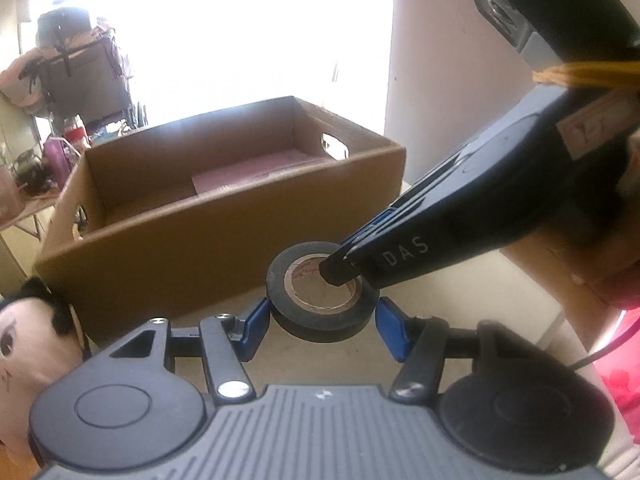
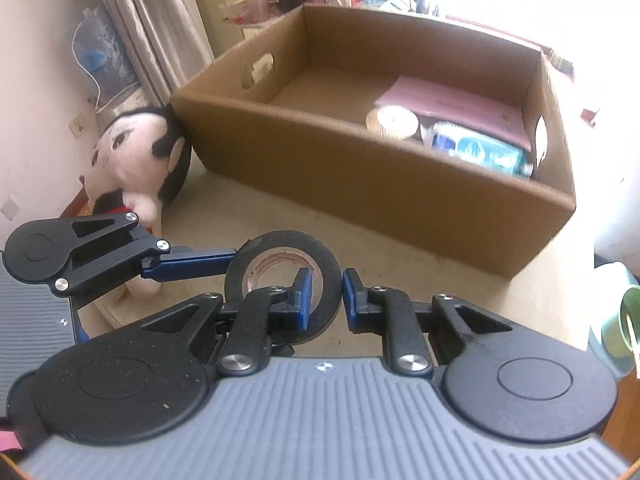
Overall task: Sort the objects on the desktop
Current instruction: 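Lift the tape roll with the right gripper and carry it over the box, then lower the tape roll into the box and open the right gripper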
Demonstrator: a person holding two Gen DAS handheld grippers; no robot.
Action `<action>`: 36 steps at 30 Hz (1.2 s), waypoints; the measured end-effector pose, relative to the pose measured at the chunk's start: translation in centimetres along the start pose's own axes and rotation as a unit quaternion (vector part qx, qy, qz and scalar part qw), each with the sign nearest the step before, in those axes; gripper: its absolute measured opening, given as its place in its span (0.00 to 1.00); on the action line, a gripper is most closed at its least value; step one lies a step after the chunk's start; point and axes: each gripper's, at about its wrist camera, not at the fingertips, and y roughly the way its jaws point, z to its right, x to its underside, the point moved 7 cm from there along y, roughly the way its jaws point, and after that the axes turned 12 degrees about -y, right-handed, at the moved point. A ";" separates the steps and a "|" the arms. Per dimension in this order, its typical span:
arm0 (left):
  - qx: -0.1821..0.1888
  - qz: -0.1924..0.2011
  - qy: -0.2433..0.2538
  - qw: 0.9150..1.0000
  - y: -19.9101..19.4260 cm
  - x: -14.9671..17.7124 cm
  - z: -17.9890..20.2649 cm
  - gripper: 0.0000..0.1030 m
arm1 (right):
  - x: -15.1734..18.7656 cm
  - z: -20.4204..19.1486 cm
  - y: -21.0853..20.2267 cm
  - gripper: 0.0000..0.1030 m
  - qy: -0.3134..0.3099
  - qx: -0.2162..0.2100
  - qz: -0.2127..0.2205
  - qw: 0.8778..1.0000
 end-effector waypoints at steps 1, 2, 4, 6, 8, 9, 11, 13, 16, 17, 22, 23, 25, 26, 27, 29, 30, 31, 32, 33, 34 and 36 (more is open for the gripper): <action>-0.001 0.004 0.002 1.000 0.0 -0.5 -0.1 0.58 | -0.4 0.1 -0.1 0.16 -0.002 0.001 0.003 1.000; -0.003 0.008 0.003 1.000 0.1 -0.9 -0.1 0.58 | -0.8 0.2 -0.2 0.16 -0.004 0.003 0.006 1.000; -0.005 0.015 0.004 1.000 0.2 -1.9 -0.3 0.58 | -1.7 0.4 -0.5 0.16 -0.008 0.005 0.012 1.000; -0.007 0.022 0.004 1.000 0.2 -2.6 -0.5 0.58 | -2.5 0.7 -0.8 0.15 -0.013 0.008 0.018 1.000; -0.008 0.028 0.004 1.000 0.0 -3.4 -1.0 0.58 | -3.3 1.0 -1.0 0.15 -0.016 0.011 0.023 1.000; -0.010 0.031 0.004 0.999 0.0 -3.6 -1.0 0.58 | -3.7 1.2 -1.1 0.15 -0.018 0.012 0.026 0.999; -0.011 0.036 0.004 0.999 0.0 -4.1 -1.1 0.58 | -4.4 1.5 -1.2 0.15 -0.021 0.015 0.031 0.999; -0.014 0.040 0.007 0.999 0.1 -4.7 -1.3 0.58 | -5.1 1.9 -1.2 0.15 -0.024 0.017 0.034 0.999; -0.016 0.046 0.011 0.999 0.1 -5.5 -1.4 0.57 | -6.2 2.6 -1.0 0.15 -0.025 0.019 0.038 0.999; -0.017 0.047 0.011 0.999 0.1 -5.7 -1.5 0.57 | -6.6 2.9 -0.9 0.15 -0.025 0.020 0.039 0.999; -0.019 0.054 0.016 0.998 1.4 -8.2 -2.6 0.57 | -8.8 4.2 -0.2 0.15 -0.027 0.024 0.047 0.998; -0.020 0.054 0.018 0.998 1.6 -8.5 -2.8 0.57 | -9.3 4.6 0.0 0.15 -0.028 0.025 0.048 0.998; -0.023 0.055 0.020 0.998 2.3 -9.4 -3.2 0.57 | -10.2 5.4 0.5 0.15 -0.028 0.025 0.050 0.998; -0.024 0.055 0.020 0.998 2.7 -9.8 -3.5 0.57 | -10.6 5.7 0.7 0.15 -0.028 0.024 0.051 0.998; -0.024 0.052 0.019 0.998 3.2 -10.2 -3.8 0.57 | -11.0 6.1 1.1 0.15 -0.028 0.023 0.050 0.998; -0.024 0.045 0.017 0.999 3.5 -10.3 -3.7 0.57 | -11.8 6.9 2.0 0.15 -0.026 0.021 0.048 0.998; -0.023 0.038 0.016 0.999 4.1 -10.6 -4.1 0.57 | -12.1 7.4 2.5 0.15 -0.025 0.020 0.045 0.998; -0.021 0.030 0.013 0.999 4.6 -10.6 -4.3 0.57 | -12.3 7.8 3.1 0.15 -0.023 0.018 0.041 0.999; -0.018 0.021 0.009 1.000 5.1 -10.6 -4.5 0.57 | -12.6 8.2 3.8 0.15 -0.019 0.016 0.036 0.999; -0.014 0.010 0.005 1.000 5.8 -10.8 -4.8 0.57 | -12.7 8.6 4.3 0.15 -0.016 0.013 0.031 0.999; -0.009 -0.001 0.000 1.000 6.3 -10.9 -5.1 0.57 | -12.8 9.0 5.1 0.15 -0.011 0.009 0.022 1.000; 0.002 -0.024 -0.012 1.000 7.5 -11.1 -5.6 0.57 | -12.9 9.8 6.3 0.15 0.001 -0.001 0.006 1.000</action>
